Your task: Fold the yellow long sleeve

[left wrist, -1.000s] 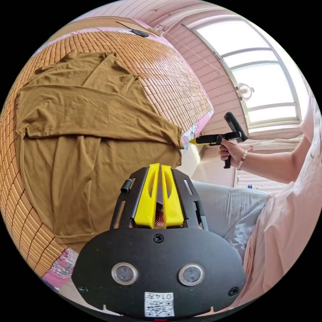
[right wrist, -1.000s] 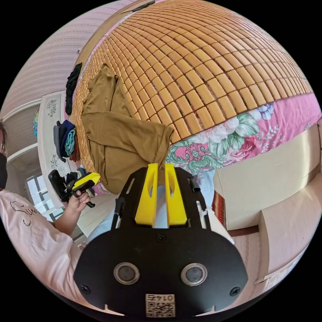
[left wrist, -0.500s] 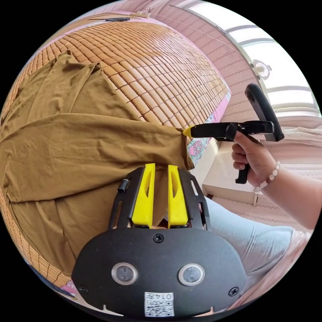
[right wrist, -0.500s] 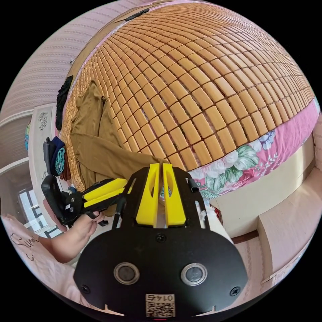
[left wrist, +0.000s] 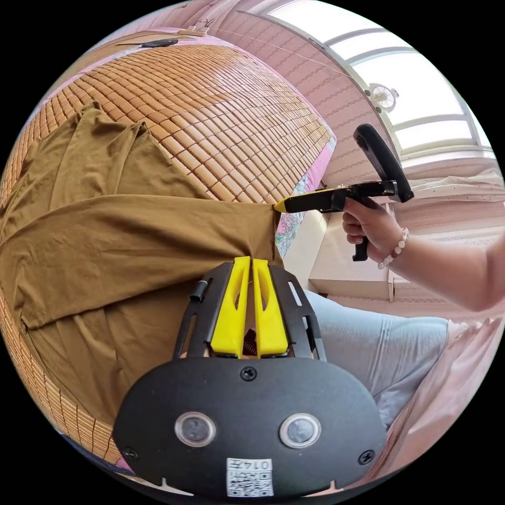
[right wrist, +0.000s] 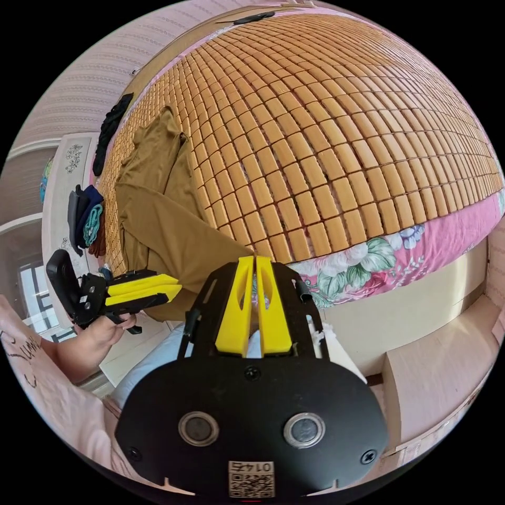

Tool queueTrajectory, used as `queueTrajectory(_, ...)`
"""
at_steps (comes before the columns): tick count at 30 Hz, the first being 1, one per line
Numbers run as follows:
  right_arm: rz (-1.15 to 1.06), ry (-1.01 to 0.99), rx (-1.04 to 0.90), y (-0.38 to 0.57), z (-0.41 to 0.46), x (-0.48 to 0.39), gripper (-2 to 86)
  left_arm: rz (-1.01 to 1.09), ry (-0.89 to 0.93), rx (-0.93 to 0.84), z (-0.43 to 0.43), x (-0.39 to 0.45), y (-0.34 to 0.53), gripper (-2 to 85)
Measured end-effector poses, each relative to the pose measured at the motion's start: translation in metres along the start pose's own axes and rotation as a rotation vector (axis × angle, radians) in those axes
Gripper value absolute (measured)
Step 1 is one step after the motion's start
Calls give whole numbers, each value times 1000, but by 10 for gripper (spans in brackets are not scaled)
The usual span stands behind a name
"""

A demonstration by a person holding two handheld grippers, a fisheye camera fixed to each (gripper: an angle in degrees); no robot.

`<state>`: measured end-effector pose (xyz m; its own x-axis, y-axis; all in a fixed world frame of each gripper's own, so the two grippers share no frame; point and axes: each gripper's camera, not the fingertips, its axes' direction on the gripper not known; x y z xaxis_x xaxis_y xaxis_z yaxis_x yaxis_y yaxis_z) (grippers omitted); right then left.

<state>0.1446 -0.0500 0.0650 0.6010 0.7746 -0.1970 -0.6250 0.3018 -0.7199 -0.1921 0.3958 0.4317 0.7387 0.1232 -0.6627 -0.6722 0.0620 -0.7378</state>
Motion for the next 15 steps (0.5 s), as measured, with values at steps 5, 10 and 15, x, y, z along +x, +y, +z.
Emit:
queueTrajectory(5, -11, -56, -42, 17, -14, -7, 1, 11, 42, -37, -19, -11, 10, -9)
queueTrajectory(10, 41, -50, -118, 29, -2, -3, 1, 46, 62, -152, -4, -22, 10, -7)
queueTrajectory(15, 106, -12, -143, 28, 25, 7, 3, 49, 60, -149, -3, -34, 15, 3)
